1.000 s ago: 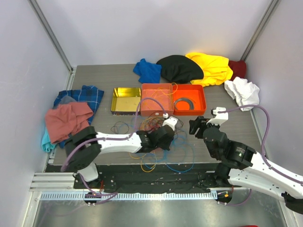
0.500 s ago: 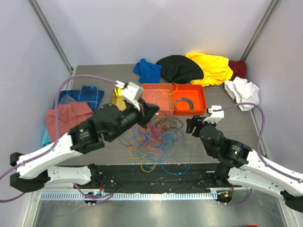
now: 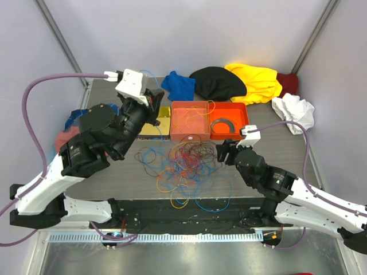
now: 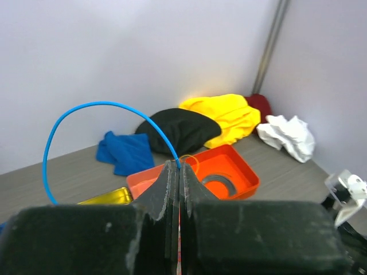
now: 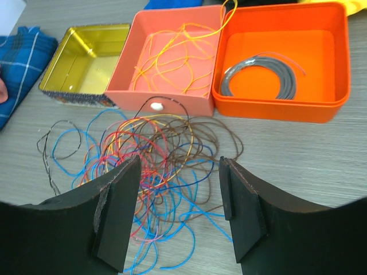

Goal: Untangle the cables

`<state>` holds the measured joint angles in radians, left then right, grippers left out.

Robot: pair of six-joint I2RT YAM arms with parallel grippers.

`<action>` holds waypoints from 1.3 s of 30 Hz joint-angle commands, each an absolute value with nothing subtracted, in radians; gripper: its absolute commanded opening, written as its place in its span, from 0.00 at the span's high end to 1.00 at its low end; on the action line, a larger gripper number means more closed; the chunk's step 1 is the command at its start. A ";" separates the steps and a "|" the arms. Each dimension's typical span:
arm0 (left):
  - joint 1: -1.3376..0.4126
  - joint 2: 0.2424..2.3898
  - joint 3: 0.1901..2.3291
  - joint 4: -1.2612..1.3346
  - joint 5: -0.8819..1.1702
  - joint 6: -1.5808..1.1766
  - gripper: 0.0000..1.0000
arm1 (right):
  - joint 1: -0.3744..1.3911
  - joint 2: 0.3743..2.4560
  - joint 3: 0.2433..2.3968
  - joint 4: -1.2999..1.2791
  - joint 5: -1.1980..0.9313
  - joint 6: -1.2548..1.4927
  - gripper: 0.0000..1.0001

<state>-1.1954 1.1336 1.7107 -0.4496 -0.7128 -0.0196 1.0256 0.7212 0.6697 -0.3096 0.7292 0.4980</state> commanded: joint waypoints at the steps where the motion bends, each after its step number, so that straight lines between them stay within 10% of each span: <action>1: -1.146 1.190 1.746 -0.459 -0.798 0.063 1.00 | 1.026 0.727 0.695 -0.245 0.687 0.486 0.36; 15: -0.615 1.357 1.786 -0.572 -0.465 -0.256 1.00 | 1.026 0.637 0.684 -0.293 0.722 0.459 0.36; 39: -0.380 1.585 1.818 -0.454 -0.291 -0.350 1.00 | 1.026 0.640 0.692 -0.301 0.765 0.385 0.34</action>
<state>-0.3950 1.5810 1.8305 -0.5220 -0.3191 -0.3332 1.0256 0.6418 0.6697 -0.3222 0.7345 0.3973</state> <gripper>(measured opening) 0.012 0.655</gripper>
